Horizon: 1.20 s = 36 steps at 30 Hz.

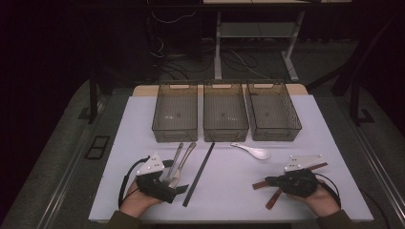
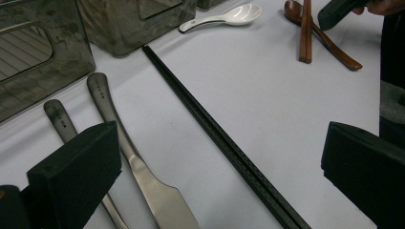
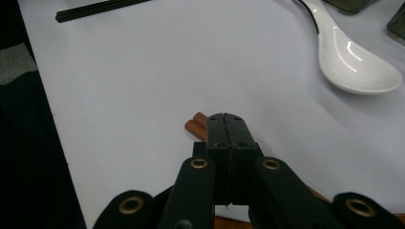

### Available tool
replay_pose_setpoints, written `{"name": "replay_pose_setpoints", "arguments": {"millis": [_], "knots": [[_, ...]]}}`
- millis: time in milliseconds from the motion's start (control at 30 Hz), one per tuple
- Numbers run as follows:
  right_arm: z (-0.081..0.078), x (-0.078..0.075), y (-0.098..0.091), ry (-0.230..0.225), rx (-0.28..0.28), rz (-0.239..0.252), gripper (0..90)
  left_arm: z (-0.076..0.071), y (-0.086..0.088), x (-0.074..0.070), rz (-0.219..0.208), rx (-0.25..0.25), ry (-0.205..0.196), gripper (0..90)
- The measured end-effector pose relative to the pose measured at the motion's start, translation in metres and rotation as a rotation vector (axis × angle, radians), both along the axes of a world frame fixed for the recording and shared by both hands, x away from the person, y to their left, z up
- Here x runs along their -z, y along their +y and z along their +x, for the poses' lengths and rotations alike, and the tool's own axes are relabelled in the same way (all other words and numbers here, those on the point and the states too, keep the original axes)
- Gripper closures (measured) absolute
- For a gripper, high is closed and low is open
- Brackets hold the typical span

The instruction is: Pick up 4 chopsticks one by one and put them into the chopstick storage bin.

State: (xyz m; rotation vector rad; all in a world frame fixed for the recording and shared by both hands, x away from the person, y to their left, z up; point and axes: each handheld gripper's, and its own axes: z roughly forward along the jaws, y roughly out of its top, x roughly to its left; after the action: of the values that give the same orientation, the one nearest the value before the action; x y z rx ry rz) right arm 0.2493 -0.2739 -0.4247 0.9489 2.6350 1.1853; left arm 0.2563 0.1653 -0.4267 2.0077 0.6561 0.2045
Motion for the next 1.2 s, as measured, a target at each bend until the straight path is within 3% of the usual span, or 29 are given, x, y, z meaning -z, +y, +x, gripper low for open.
{"name": "replay_pose_setpoints", "arguments": {"millis": [600, 1200], "knots": [[-0.001, 0.014, 0.017, 0.037, -0.067, -0.041, 89.1, 0.000, 0.000, 0.000, -0.002, -0.001, -0.001, 0.0], [0.008, 0.021, 0.032, 0.030, -0.097, -0.079, 89.1, 0.000, 0.000, 0.002, 0.001, 0.001, 0.005, 0.0]]}}
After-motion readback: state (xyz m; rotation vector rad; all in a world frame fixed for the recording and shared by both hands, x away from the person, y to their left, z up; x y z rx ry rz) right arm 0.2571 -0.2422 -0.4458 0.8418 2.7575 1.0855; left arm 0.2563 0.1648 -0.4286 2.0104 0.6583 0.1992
